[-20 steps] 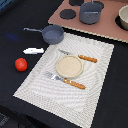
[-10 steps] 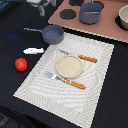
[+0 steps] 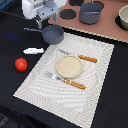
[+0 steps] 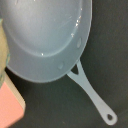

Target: Place the pan onto the stove and place the fish and sausage into the pan.

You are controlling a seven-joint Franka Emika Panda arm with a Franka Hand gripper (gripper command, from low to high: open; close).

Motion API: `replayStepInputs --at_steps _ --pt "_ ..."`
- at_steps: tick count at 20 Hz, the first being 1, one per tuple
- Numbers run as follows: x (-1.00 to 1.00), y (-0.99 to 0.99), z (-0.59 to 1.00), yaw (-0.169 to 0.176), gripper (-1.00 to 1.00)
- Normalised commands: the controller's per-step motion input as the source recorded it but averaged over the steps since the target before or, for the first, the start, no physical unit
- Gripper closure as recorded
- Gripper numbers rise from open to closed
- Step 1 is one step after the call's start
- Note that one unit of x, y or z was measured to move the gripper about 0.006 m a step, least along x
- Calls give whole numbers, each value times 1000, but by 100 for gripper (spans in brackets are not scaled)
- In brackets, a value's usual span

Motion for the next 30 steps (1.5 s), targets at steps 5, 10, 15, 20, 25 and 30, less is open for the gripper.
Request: replayStepInputs --at_steps 5,10,15,20,25,30 --pt "-184 -30 -419 -26 -100" --pt "-181 -20 -442 -3 -100" --pt "-226 0 -411 0 -100" --pt "-241 -37 -342 -6 -100" --pt "-237 -75 -269 -11 -100" --pt "-207 -67 -188 -16 -100"
